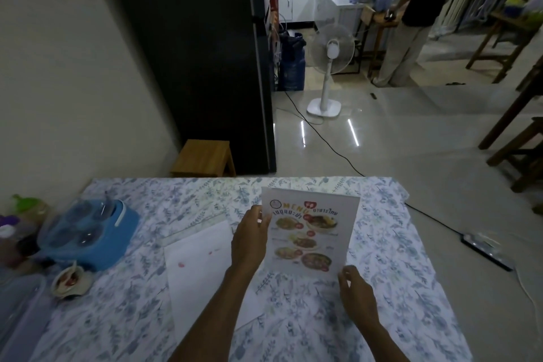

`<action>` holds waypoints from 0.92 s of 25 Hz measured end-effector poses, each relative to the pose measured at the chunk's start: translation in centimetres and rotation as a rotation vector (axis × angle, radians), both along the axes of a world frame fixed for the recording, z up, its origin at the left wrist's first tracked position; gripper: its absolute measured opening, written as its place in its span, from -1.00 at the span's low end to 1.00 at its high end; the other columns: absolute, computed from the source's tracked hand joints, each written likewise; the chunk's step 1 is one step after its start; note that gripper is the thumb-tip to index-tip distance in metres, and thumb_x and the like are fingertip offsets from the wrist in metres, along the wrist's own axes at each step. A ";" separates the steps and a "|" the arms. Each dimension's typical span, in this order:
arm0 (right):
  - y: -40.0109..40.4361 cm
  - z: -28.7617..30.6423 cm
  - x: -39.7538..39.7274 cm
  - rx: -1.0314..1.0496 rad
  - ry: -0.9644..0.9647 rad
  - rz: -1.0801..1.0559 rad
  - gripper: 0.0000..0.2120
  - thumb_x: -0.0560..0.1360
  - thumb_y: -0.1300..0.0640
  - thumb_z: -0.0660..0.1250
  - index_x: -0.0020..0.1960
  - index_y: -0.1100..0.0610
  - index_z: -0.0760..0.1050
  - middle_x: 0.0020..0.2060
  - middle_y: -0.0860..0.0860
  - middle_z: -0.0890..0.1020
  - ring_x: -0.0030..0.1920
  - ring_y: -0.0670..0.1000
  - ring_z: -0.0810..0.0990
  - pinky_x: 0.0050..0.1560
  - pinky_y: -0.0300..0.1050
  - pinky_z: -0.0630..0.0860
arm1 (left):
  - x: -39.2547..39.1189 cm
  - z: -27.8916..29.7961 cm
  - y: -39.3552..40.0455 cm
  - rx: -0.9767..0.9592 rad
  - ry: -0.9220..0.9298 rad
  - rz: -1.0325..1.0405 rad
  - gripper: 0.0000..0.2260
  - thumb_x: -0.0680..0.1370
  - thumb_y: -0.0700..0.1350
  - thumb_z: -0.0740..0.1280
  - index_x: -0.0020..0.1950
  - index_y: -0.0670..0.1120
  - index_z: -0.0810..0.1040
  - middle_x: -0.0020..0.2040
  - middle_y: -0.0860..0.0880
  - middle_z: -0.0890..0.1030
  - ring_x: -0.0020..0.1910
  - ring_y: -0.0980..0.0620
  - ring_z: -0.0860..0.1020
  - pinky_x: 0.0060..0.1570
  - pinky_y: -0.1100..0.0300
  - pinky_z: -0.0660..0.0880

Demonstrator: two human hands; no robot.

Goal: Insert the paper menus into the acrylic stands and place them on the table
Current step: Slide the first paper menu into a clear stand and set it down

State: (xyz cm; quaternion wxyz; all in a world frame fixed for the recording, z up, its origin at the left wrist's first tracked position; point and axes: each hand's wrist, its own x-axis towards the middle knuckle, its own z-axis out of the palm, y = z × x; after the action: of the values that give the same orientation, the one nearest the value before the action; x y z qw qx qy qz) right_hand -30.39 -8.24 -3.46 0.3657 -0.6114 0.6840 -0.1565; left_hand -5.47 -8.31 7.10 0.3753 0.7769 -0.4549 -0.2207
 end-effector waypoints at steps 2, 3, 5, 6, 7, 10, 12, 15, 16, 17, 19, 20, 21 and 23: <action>0.7 -0.4 -0.1 0.042 -0.031 -0.004 -0.79 0.64 -0.01 0.16 0.20 0.05 0.41 0.10 0.12 0.65 -0.05 0.12 0.62 -0.07 0.00 0.54 | 0.4 -0.9 -0.2 0.064 -0.009 -0.033 -0.88 0.61 0.08 0.25 0.07 0.06 0.47 0.06 0.06 0.62 -0.02 0.03 0.59 -0.06 0.00 0.58; 1.1 -0.4 0.0 0.063 -0.035 -0.011 -0.72 0.63 -0.02 0.17 0.27 0.09 0.39 0.11 0.12 0.65 0.01 0.14 0.63 -0.06 -0.02 0.52 | 0.7 -1.7 -0.1 0.103 0.001 -0.056 -0.89 0.60 0.06 0.27 0.05 0.06 0.46 0.06 0.06 0.62 -0.02 0.02 0.60 -0.05 -0.02 0.59; 1.8 -0.2 0.4 0.103 -0.019 -0.004 -0.65 0.61 0.01 0.23 0.33 0.12 0.35 0.07 0.11 0.64 0.04 0.14 0.62 -0.09 -0.07 0.46 | 1.2 -3.8 0.6 0.182 0.036 -0.112 -0.84 0.57 0.06 0.31 0.08 0.04 0.46 0.12 0.02 0.63 0.02 -0.01 0.61 0.02 -0.07 0.60; 2.1 -0.3 0.8 0.122 -0.013 0.023 -0.65 0.59 0.04 0.27 0.32 0.13 0.34 0.03 0.09 0.63 0.02 0.13 0.62 -0.10 -0.10 0.44 | 1.5 -4.8 1.1 0.217 0.056 -0.130 -0.78 0.55 0.07 0.34 0.14 0.03 0.46 0.18 -0.02 0.62 0.07 -0.03 0.61 0.08 -0.09 0.59; 2.5 -0.2 1.4 0.138 -0.010 0.057 -0.67 0.58 0.07 0.28 0.29 0.13 0.33 -0.03 0.08 0.62 -0.04 0.11 0.61 -0.13 -0.11 0.43 | 1.7 -5.6 1.7 0.253 0.072 -0.137 -0.70 0.54 0.08 0.35 0.21 0.01 0.44 0.25 -0.06 0.59 0.14 -0.06 0.60 0.13 -0.10 0.57; 3.8 -0.1 3.8 0.170 -0.042 0.137 -0.71 0.58 0.11 0.27 0.26 0.11 0.35 -0.21 0.00 0.61 -0.22 0.00 0.57 -0.23 -0.13 0.43 | 2.8 -7.5 4.1 0.347 0.073 -0.110 -0.52 0.53 0.09 0.37 0.38 -0.03 0.34 0.36 -0.13 0.47 0.28 -0.14 0.52 0.23 -0.08 0.50; 4.4 -0.2 5.9 0.197 -0.068 0.165 -0.72 0.56 0.11 0.28 0.25 0.08 0.36 -0.25 -0.03 0.60 -0.23 -0.04 0.57 -0.24 -0.17 0.45 | 4.0 -8.4 6.3 0.390 0.063 -0.064 -0.50 0.54 0.08 0.38 0.40 -0.06 0.33 0.34 -0.17 0.45 0.29 -0.15 0.51 0.24 -0.05 0.48; 5.4 -0.6 9.3 0.230 -0.090 0.222 -0.70 0.55 0.09 0.27 0.26 0.05 0.38 -0.10 0.02 0.63 -0.13 0.00 0.61 -0.14 -0.15 0.55 | 6.7 -9.4 10.0 0.425 0.083 0.007 -0.53 0.55 0.06 0.37 0.38 -0.08 0.35 0.31 -0.19 0.45 0.26 -0.12 0.51 0.24 -0.02 0.49; 5.8 -0.9 10.4 0.221 -0.069 0.253 -0.68 0.54 0.09 0.26 0.28 0.04 0.38 -0.02 0.04 0.63 -0.05 0.04 0.62 -0.05 -0.10 0.55 | 7.7 -9.6 11.3 0.437 0.089 0.038 -0.54 0.55 0.05 0.37 0.37 -0.08 0.36 0.31 -0.19 0.45 0.26 -0.12 0.51 0.24 -0.01 0.49; 6.2 -1.1 11.5 0.209 -0.041 0.284 -0.65 0.53 0.09 0.26 0.31 0.04 0.38 0.04 0.05 0.62 0.04 0.06 0.61 0.02 -0.08 0.52 | 8.7 -9.8 12.5 0.446 0.101 0.072 -0.55 0.55 0.04 0.37 0.37 -0.08 0.37 0.32 -0.19 0.45 0.26 -0.11 0.51 0.23 0.01 0.48; 7.0 -1.4 13.7 0.202 -0.008 0.330 -0.62 0.54 0.07 0.28 0.34 0.05 0.36 0.12 0.07 0.60 0.14 0.08 0.58 0.09 -0.07 0.48 | 10.5 -10.2 14.9 0.456 0.136 0.129 -0.57 0.55 0.04 0.37 0.35 -0.09 0.39 0.32 -0.19 0.44 0.25 -0.11 0.51 0.23 0.05 0.48; 7.4 -1.4 14.9 0.196 -0.004 0.345 -0.62 0.54 0.06 0.29 0.34 0.06 0.36 0.14 0.08 0.59 0.16 0.09 0.57 0.10 -0.08 0.47 | 11.4 -10.5 16.1 0.460 0.147 0.147 -0.57 0.55 0.04 0.37 0.35 -0.08 0.39 0.32 -0.18 0.44 0.25 -0.11 0.51 0.23 0.06 0.47; 7.9 -1.5 16.0 0.184 0.006 0.349 -0.62 0.55 0.04 0.30 0.33 0.06 0.37 0.14 0.08 0.58 0.17 0.10 0.57 0.10 -0.08 0.46 | 12.3 -10.7 17.0 0.464 0.151 0.157 -0.58 0.55 0.04 0.37 0.34 -0.07 0.40 0.31 -0.18 0.43 0.24 -0.10 0.51 0.23 0.06 0.47; 8.6 -1.7 17.5 0.152 0.076 0.318 -0.64 0.55 0.01 0.29 0.32 0.06 0.37 0.15 0.10 0.54 0.17 0.16 0.56 0.11 -0.04 0.46 | 13.5 -10.9 18.4 0.464 0.138 0.171 -0.62 0.56 0.03 0.37 0.32 -0.08 0.42 0.30 -0.16 0.41 0.21 -0.10 0.51 0.21 0.07 0.49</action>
State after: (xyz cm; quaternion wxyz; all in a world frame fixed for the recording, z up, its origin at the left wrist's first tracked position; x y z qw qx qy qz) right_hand -12.91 0.34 -5.14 0.4048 -0.6881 0.6018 -0.0214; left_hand 8.05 10.09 -3.82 0.2346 0.8610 -0.2981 -0.3388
